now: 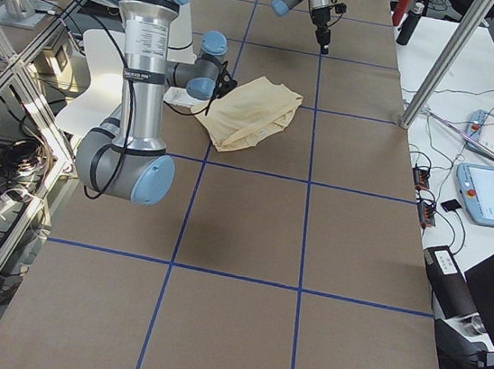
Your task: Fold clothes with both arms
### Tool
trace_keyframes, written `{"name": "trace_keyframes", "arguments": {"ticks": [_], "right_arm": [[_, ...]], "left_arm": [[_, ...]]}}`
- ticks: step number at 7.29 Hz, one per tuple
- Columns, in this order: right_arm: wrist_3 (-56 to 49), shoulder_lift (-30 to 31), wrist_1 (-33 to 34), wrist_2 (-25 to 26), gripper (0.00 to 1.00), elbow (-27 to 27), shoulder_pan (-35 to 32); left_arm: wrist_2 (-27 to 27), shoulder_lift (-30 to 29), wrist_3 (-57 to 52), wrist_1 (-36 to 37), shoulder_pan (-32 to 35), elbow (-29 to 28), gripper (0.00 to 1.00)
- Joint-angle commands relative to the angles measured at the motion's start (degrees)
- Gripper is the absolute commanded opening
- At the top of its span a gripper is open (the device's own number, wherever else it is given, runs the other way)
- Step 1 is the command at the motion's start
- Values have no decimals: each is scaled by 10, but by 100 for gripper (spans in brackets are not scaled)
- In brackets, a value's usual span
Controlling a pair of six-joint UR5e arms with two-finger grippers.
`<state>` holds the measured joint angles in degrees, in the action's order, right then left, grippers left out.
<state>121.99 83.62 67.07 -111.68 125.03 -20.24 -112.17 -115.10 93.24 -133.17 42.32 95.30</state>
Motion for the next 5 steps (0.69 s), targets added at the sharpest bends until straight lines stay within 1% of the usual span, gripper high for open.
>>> {"name": "trace_keyframes", "arguments": {"ticks": [1,2,3,4,5], "right_arm": [[-27,-79,3,-12,100,-95,-134],[-89,-93,3,-9,100,-132,-172],[-139,-96,3,-5,100,-153,-193],[-148,-96,3,-3,100,-166,-197],[-148,-98,3,-5,100,-166,-197]], "left_arm": [[56,55,48,5,-85,44,46],[88,58,61,11,-120,44,47],[114,54,81,48,-156,42,47],[128,41,84,75,-178,42,47],[137,41,84,77,-196,38,47]]}}
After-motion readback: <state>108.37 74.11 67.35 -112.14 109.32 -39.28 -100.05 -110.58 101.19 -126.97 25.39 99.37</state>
